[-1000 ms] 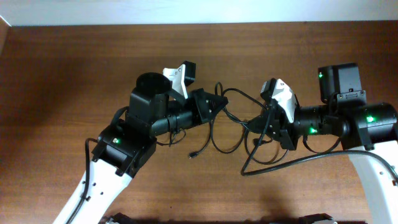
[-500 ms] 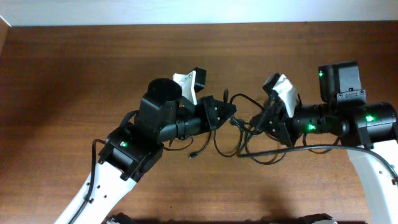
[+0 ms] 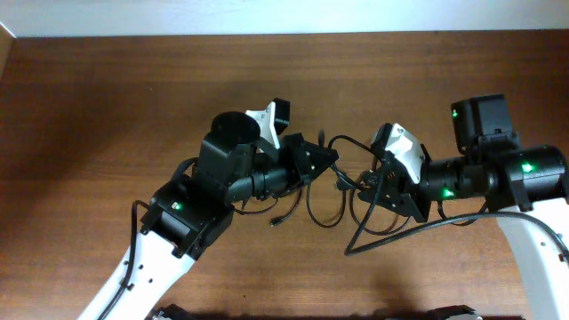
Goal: Untangle cables
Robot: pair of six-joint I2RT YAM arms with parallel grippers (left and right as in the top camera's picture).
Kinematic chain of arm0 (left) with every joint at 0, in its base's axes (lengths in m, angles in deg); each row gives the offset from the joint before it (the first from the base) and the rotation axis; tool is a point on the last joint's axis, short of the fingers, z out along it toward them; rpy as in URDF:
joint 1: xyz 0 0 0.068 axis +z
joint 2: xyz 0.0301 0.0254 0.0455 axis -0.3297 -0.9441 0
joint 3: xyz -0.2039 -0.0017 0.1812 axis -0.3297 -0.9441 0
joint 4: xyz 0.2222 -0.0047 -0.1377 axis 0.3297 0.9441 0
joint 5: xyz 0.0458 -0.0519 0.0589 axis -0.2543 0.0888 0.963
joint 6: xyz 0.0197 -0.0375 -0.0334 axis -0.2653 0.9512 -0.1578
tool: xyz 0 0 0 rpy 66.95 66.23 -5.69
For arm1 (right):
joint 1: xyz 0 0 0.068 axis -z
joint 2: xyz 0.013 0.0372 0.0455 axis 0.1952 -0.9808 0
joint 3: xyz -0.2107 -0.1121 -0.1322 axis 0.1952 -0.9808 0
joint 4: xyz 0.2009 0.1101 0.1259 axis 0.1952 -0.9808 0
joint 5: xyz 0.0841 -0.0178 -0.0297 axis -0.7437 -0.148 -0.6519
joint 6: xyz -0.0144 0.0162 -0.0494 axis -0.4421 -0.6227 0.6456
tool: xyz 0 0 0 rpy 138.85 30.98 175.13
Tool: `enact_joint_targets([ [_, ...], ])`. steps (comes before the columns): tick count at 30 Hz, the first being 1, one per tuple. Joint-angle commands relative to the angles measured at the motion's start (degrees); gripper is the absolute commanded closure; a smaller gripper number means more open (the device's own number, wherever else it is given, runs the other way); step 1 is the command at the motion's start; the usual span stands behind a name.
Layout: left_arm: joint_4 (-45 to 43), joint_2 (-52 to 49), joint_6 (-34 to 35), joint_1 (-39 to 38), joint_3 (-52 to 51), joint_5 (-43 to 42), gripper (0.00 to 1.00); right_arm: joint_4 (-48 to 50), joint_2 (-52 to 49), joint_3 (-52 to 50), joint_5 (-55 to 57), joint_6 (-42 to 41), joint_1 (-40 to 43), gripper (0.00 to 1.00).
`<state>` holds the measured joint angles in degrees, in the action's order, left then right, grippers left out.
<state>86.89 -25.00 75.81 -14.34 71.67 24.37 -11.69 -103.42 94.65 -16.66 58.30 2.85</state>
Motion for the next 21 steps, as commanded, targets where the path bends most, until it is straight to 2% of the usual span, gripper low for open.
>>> enact_joint_targets([
  [1, -0.3, 0.8, 2.1, 0.0, 0.2, -0.8, 1.0, -0.2, -1.6, 0.0, -1.2, 0.4, -0.3, 0.77],
  [4, -0.3, 0.8, 2.1, 0.0, 0.2, -0.8, 1.0, 0.0, -1.9, 0.0, -1.0, 0.4, -0.3, 0.96],
  [6, -0.3, 0.8, 2.1, 0.0, 0.2, -0.9, 1.0, 0.9, -1.9, 0.0, -0.9, -0.1, -0.2, 0.96],
  [7, -0.3, 0.8, 2.1, 0.0, 0.2, -0.9, 1.0, 2.5, -1.9, 0.0, 0.0, -3.3, -0.2, 0.96],
  [9, -0.1, 0.8, 2.1, 0.0, 0.2, -1.6, 1.0, 8.1, -1.9, 0.0, 6.6, -15.5, -0.2, 0.96],
  [12, -0.1, 0.8, 2.5, 0.0, 0.2, -2.6, 1.0, 13.0, -1.9, 0.0, 12.8, -26.0, -0.2, 0.96],
  [15, -0.1, 0.8, 3.2, 0.0, 0.2, -2.6, 1.0, 14.2, -2.0, -0.1, 16.7, -28.2, -0.3, 0.96],
  [21, -0.4, 0.8, 12.2, -2.6, 0.2, -1.9, 1.0, 15.9, -2.8, -0.3, 22.1, -30.8, -6.3, 0.96],
])
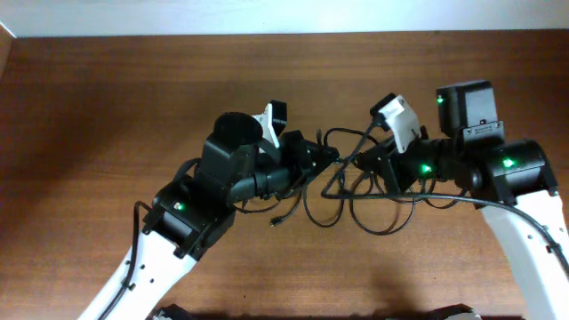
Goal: Untangle cables
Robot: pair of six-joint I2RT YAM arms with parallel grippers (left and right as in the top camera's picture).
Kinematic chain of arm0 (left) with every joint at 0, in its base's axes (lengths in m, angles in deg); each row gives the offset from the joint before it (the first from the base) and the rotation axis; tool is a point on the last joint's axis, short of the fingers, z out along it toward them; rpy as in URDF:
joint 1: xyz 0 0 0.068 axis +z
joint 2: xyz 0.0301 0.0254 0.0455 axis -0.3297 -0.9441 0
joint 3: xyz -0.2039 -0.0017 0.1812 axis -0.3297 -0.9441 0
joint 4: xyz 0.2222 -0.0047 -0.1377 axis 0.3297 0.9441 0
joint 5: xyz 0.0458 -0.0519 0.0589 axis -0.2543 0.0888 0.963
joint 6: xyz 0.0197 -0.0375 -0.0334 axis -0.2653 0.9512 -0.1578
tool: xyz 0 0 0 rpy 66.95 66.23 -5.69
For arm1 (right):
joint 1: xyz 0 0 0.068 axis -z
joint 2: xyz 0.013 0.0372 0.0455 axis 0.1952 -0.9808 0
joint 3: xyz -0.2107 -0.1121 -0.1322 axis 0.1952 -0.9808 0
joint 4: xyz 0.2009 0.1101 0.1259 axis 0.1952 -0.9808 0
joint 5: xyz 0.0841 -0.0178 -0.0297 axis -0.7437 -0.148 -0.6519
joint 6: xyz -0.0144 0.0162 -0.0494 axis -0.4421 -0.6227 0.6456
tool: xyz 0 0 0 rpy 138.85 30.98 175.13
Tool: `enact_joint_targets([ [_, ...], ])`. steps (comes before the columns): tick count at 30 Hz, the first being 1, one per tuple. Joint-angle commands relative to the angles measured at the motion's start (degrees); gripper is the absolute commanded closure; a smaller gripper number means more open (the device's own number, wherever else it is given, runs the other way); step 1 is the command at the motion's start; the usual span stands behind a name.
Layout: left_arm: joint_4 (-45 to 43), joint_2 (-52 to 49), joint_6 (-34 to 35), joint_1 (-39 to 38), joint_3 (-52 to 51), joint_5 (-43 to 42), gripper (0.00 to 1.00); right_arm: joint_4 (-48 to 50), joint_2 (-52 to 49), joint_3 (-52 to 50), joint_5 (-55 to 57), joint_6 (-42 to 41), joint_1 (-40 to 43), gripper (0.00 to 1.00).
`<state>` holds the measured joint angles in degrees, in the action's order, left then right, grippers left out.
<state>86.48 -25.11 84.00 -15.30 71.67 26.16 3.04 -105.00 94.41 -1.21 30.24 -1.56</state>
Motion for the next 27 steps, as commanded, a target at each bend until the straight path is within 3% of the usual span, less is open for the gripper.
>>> enact_joint_targets([
  [1, 0.0, 0.9, 5.6, -1.7, 0.2, -3.7, 1.0, 1.2, -2.1, 0.0, 7.0, -2.8, -3.3, 0.96],
  [5, -0.4, 0.9, 6.9, -1.7, 0.2, -4.1, 1.0, 2.0, -5.6, 0.0, 6.9, -2.8, -5.3, 0.96],
  [14, -0.3, 0.9, 6.9, -1.7, 0.2, -3.9, 1.0, 7.5, -6.2, 0.0, -7.7, -3.0, -5.3, 0.86],
  [27, -0.9, 0.9, 7.1, 3.0, 0.2, -3.7, 1.0, 6.8, -6.2, 0.0, -14.6, -1.8, -5.2, 0.87],
])
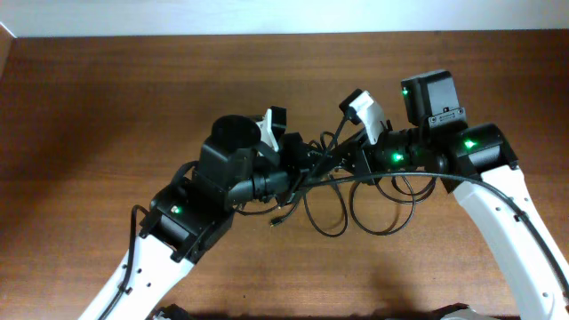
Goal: Untangle cables
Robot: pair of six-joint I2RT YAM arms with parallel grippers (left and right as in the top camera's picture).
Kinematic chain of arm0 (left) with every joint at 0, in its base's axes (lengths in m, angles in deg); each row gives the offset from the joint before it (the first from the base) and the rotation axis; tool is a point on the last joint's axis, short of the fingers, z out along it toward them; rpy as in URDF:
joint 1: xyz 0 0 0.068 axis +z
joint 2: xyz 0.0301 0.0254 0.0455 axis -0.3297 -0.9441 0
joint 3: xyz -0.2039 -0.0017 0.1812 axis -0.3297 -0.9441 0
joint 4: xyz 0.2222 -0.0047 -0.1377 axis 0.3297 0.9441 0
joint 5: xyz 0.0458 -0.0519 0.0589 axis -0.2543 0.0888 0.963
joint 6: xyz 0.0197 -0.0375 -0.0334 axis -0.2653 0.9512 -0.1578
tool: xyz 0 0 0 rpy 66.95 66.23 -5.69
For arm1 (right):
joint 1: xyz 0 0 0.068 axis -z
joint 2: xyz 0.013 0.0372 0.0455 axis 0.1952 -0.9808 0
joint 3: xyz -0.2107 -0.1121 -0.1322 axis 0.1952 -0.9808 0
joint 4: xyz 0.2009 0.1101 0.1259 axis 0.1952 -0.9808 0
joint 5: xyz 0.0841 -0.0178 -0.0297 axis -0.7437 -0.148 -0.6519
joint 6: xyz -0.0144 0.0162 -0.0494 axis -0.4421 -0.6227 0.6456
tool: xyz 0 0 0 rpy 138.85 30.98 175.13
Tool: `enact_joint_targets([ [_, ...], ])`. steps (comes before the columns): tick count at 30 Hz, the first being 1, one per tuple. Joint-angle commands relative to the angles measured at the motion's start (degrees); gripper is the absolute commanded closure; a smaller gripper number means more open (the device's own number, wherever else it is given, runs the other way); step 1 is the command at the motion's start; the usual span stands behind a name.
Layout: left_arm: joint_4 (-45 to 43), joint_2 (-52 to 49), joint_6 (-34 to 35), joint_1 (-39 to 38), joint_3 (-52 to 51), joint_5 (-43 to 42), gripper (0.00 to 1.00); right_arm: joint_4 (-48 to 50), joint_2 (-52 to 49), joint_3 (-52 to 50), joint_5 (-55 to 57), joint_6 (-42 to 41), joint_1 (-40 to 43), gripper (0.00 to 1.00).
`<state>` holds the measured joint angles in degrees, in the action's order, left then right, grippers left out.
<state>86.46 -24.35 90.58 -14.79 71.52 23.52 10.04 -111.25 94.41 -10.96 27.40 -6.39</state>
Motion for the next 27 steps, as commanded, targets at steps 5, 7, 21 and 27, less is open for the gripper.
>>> enact_joint_targets([
  [5, -5.5, 0.2, 1.9, 7.2, 0.4, -6.7, 1.0, 0.3, 0.1, 0.0, -7.5, 3.7, -0.3, 0.9],
  [7, -5.5, 0.2, 3.0, 7.2, 0.4, -6.8, 1.0, 0.5, 0.1, 0.0, -12.8, 8.4, -0.3, 0.9],
  [21, -8.5, 0.2, 5.9, 7.2, 0.4, -10.9, 1.0, 8.7, 0.1, 0.0, -9.0, 6.0, -0.3, 0.6],
  [27, -12.0, 0.2, 8.0, 7.2, 0.4, -13.9, 1.0, 17.6, 0.1, 0.0, -5.0, -5.7, -0.3, 0.59],
])
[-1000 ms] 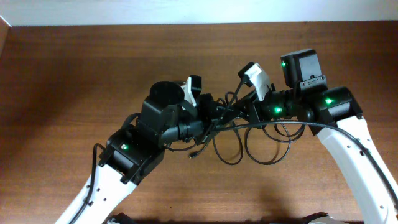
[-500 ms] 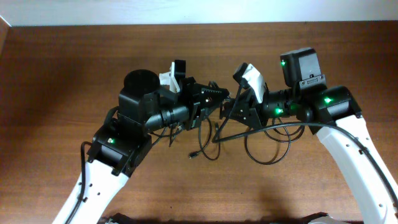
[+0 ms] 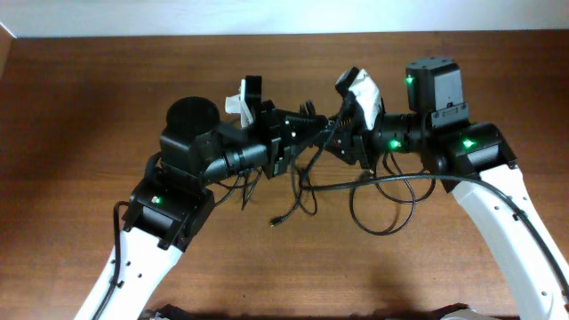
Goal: Untangle cables
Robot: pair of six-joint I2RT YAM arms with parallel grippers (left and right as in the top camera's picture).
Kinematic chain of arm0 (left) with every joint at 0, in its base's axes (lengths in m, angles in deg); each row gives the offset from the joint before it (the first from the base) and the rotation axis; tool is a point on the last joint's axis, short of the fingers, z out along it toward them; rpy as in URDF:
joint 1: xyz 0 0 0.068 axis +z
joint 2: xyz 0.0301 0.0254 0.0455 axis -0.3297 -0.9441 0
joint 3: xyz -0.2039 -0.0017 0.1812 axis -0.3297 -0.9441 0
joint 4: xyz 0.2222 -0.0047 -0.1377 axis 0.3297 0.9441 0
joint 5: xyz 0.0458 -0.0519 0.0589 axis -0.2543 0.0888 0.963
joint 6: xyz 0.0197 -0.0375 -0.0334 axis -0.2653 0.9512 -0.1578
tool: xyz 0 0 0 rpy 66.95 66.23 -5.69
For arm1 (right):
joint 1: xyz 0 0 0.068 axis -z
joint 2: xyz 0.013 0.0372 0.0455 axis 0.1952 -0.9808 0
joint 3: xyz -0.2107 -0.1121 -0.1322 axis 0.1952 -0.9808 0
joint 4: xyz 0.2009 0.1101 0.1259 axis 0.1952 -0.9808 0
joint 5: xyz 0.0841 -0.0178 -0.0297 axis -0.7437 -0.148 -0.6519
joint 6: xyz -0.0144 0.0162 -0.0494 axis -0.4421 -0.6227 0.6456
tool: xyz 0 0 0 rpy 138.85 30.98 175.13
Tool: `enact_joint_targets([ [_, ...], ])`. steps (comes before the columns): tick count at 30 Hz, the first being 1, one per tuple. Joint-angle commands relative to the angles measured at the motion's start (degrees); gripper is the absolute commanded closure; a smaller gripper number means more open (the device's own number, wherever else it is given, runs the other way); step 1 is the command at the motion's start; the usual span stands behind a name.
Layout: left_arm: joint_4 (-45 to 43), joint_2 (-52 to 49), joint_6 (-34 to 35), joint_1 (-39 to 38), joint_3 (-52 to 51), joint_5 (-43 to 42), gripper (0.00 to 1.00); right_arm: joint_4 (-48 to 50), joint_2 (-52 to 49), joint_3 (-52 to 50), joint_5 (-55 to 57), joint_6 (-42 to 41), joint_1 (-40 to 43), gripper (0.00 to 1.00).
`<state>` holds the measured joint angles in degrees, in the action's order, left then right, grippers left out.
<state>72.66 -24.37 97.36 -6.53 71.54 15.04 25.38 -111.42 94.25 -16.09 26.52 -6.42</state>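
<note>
A tangle of thin black cables (image 3: 384, 210) lies in loops on the brown table, with one small plug end (image 3: 277, 220) lying loose in front. Both arms meet above the tangle. My left gripper (image 3: 307, 135) points right and is shut on a strand of the cable bundle. My right gripper (image 3: 338, 142) points left, almost touching the left one, and is shut on cable strands too. Strands hang from the two grippers down to the loops. The fingertips are dark against the dark cables, so the exact grip is hard to see.
The wooden table (image 3: 89, 133) runs to a pale wall strip along the far edge (image 3: 267, 16). Each arm's own thick black cable (image 3: 498, 182) trails beside its white link.
Both grippers have shifted toward the far edge of the table, and the left arm has swung left. The strands between them now sit higher, and the loops have been drawn out a little.
At first the grippers stood apart at the tangle, the right one off to the right and low. The right gripper then stood closer to the left one and farther back at each moment. Now the two meet over the tangle with strands lifted between them.
</note>
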Motion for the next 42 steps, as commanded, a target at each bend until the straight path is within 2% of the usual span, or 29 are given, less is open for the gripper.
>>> enact_joint_targets([
  [1, 2.6, 0.2, 1.2, -1.0, 0.3, -4.9, 1.0, 2.9, 0.2, 0.1, 0.2, -5.1, -0.3, 0.59],
  [5, 2.3, 0.2, 2.0, -1.0, 0.3, -4.9, 1.0, 4.6, 0.2, 0.1, 3.4, -5.2, -0.3, 0.59],
  [6, 2.3, 0.2, 4.0, -1.0, 0.3, -5.9, 0.96, 5.7, 0.2, 0.1, 2.9, -5.2, -0.3, 0.59],
  [9, 2.3, 0.2, 5.9, -0.9, 0.3, -5.0, 1.0, 9.6, 0.2, 0.1, -9.5, -3.4, -0.3, 0.59],
  [13, 2.3, 0.2, 7.7, 1.9, 0.3, -4.3, 1.0, 8.7, 0.2, 0.1, -10.8, -3.3, -0.3, 0.59],
  [16, 2.3, 0.2, 0.8, 4.7, 0.3, -4.9, 1.0, 8.7, 0.2, 0.1, -10.8, -3.3, 0.3, 0.6],
  [19, 2.8, 0.2, -9.8, 4.4, 0.3, -6.9, 1.0, 8.7, 0.2, 0.1, -13.8, -3.3, 2.4, 0.59],
  [22, 2.9, 0.2, -12.1, 4.0, 0.3, -10.7, 1.0, 9.6, 0.2, 0.1, -17.1, -3.7, 3.1, 0.59],
  [26, 3.4, 0.2, -17.0, 0.1, 0.3, -11.0, 1.0, 12.1, 0.2, 0.1, -17.2, -3.7, 3.1, 0.59],
  [27, 3.7, 0.2, -22.0, -0.1, 0.3, -11.1, 1.0, 12.1, 0.2, 0.1, -16.5, -3.8, 3.2, 0.59],
  [29, 4.9, 0.2, -27.6, -0.1, 0.3, -11.1, 1.0, 12.1, 0.2, 0.1, -16.1, -6.5, 3.7, 0.59],
  [31, 7.3, 0.2, -39.1, 0.0, 0.3, -11.0, 1.0, 12.1, 0.2, 0.1, -17.2, -9.3, 5.4, 0.59],
  [32, 8.0, 0.2, -42.3, 0.0, 0.3, -10.6, 1.0, 12.1, 0.2, 0.1, -19.7, -9.3, 5.9, 0.59],
  [36, 9.2, 0.2, -53.9, 0.0, 0.3, -0.6, 1.0, 12.1, 0.2, 0.1, -31.8, -9.3, 6.5, 0.59],
  [42, 12.3, 0.2, -54.3, 0.0, 0.3, 17.9, 1.0, 10.4, 0.2, 0.1, -35.4, -9.3, 6.4, 0.59],
])
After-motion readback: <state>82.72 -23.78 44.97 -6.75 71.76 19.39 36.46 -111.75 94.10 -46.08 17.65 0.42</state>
